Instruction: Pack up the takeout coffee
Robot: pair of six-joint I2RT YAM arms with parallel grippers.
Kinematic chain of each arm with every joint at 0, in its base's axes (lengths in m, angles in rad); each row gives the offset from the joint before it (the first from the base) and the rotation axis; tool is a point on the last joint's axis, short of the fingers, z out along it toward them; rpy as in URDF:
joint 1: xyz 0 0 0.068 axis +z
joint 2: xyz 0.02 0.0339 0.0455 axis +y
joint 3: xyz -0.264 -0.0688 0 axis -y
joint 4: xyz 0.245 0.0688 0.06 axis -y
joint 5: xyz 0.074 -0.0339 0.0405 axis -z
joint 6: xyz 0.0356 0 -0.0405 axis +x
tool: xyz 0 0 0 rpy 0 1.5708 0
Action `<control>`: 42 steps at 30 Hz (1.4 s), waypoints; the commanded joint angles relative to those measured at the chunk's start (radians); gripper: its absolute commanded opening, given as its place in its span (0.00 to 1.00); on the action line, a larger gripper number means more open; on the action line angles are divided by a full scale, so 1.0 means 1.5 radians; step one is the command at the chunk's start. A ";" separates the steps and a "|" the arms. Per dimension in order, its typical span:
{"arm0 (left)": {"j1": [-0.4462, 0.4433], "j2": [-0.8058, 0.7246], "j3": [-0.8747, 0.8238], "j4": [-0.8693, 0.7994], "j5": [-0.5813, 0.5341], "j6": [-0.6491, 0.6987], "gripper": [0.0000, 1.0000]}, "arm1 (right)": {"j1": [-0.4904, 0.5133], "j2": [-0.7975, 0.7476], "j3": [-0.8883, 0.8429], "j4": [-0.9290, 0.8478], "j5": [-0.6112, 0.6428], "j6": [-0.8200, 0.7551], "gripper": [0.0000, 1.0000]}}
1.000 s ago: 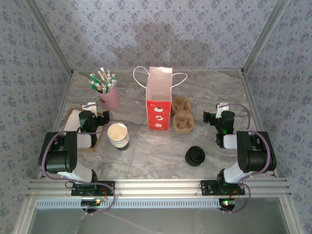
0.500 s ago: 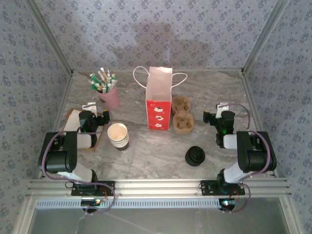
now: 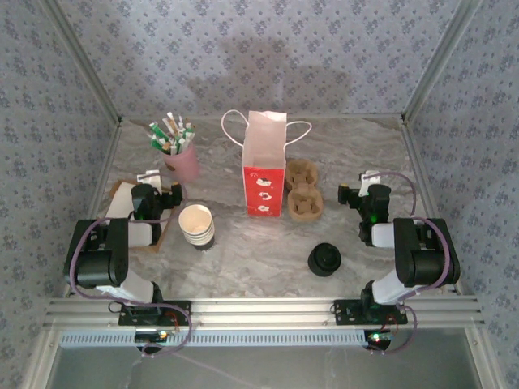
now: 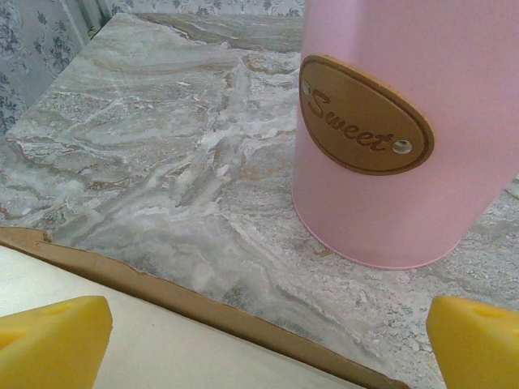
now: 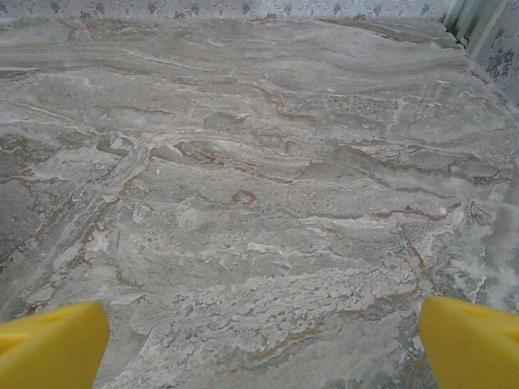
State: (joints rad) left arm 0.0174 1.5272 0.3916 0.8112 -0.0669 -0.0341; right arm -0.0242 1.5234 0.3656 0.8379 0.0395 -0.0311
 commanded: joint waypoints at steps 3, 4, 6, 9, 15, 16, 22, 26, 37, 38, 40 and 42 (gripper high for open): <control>-0.003 0.005 0.014 0.004 0.012 0.007 0.99 | -0.003 0.001 0.014 -0.008 -0.001 0.005 1.00; -0.003 0.005 0.014 0.004 0.011 0.007 0.99 | -0.003 0.001 0.014 -0.007 -0.001 0.005 1.00; -0.003 0.005 0.014 0.004 0.012 0.007 0.99 | -0.003 0.001 0.015 -0.007 0.001 0.004 1.00; -0.002 0.005 0.014 0.004 0.012 0.007 0.99 | -0.003 0.001 0.014 -0.007 0.000 0.004 1.00; -0.003 0.005 0.015 0.003 0.011 0.007 0.99 | -0.003 0.002 0.014 -0.008 0.000 0.004 1.00; -0.003 0.004 0.014 0.004 0.011 0.007 0.99 | -0.003 0.001 0.014 -0.007 0.000 0.005 1.00; -0.003 0.005 0.014 0.004 0.011 0.007 0.99 | -0.004 0.001 0.015 -0.008 -0.001 0.005 1.00; -0.007 -0.008 0.017 -0.011 -0.001 0.008 0.99 | 0.003 -0.012 0.015 -0.021 0.040 0.014 1.00; -0.039 -0.217 -0.062 -0.021 -0.093 0.007 1.00 | 0.024 -0.189 0.004 -0.134 0.083 0.009 1.00; -0.041 -0.242 -0.055 -0.045 -0.103 -0.005 0.99 | 0.030 -0.215 0.019 -0.181 0.085 0.012 1.00; -0.042 -0.282 -0.041 -0.095 -0.107 -0.012 0.99 | 0.042 -0.266 0.051 -0.273 0.083 0.019 1.00; -0.047 -0.322 -0.025 -0.150 -0.112 -0.027 0.99 | 0.056 -0.313 0.077 -0.329 0.085 0.037 1.00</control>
State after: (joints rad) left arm -0.0422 1.1175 0.3004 0.7136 -0.1925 -0.0399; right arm 0.0349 1.1442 0.4057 0.5381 0.1436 -0.0113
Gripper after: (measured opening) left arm 0.995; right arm 0.998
